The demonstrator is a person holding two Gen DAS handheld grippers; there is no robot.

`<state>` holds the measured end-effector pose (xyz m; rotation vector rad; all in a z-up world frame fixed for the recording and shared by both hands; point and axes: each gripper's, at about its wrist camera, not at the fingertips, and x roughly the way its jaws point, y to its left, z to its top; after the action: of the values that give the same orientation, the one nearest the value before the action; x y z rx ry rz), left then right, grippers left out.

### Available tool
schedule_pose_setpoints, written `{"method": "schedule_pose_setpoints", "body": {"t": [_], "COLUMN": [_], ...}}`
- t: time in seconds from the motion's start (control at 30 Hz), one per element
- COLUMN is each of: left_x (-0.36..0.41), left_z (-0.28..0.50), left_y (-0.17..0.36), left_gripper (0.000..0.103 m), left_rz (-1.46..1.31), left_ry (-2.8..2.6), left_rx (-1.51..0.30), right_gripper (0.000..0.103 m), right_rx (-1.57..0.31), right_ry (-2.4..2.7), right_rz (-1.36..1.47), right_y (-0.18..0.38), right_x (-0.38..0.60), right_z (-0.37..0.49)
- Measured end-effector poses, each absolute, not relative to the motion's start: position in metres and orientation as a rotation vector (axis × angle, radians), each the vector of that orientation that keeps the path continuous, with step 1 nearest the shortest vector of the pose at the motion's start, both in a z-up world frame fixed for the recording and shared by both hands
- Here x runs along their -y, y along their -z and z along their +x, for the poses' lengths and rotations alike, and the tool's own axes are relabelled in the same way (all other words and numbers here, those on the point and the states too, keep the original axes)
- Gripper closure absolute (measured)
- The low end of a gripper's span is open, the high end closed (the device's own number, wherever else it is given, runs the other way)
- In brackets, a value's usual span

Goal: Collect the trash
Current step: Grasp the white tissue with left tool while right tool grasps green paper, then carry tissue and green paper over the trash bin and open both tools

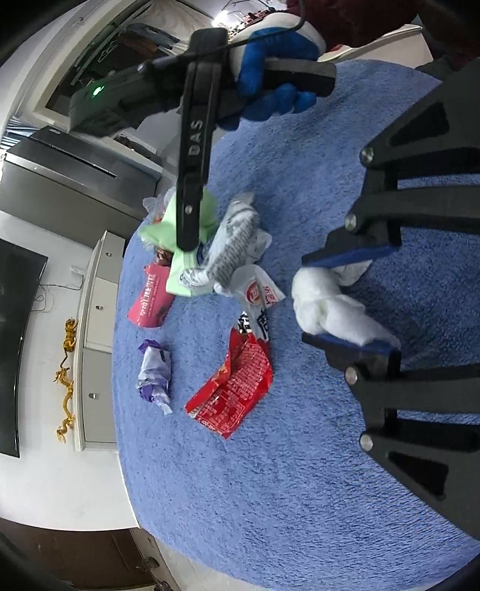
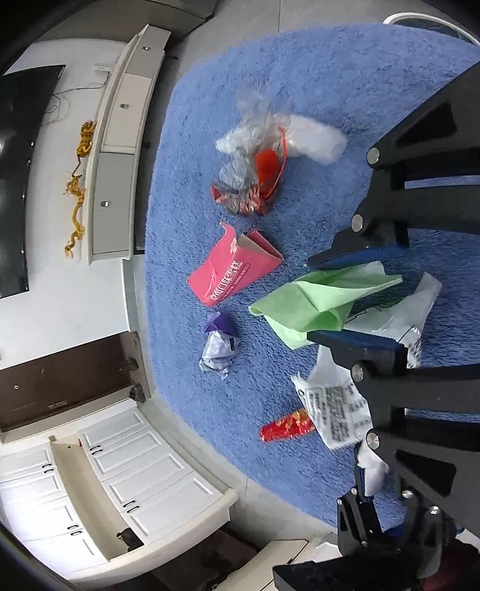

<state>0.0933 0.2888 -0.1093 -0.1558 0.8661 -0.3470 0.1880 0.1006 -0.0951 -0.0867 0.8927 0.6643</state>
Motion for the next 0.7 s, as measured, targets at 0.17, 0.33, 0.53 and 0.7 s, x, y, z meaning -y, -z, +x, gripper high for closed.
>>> {"method": "schedule_pose_setpoints", "body": {"t": [0.17,0.33,0.53,0.7], "left_x": [-0.292,-0.294,-0.286,-0.274], "left_z": [0.078,0.056,0.039,0.023], "left_y": [0.103,0.087,0.066,0.054], "left_gripper": [0.077,0.077,0.077,0.077], "left_rz": [-0.178,-0.195,-0.182,-0.181], "left_ry": [0.321,0.298,0.288,0.302], "left_rx": [-0.845,-0.804,-0.764,-0.744], "right_gripper": [0.076,0.076,0.076,0.076], "right_rx": [-0.852,-0.821,-0.792,-0.767], "right_ry": [-0.658,-0.631,-0.569,-0.526], "right_rz": [-0.056,-0.039,-0.029,0.006], "right_y": [0.080,0.064,0.050,0.040], "right_x": [-0.083,-0.061,-0.028,0.006], "right_z": [0.171,0.149,0.122,0.100]}}
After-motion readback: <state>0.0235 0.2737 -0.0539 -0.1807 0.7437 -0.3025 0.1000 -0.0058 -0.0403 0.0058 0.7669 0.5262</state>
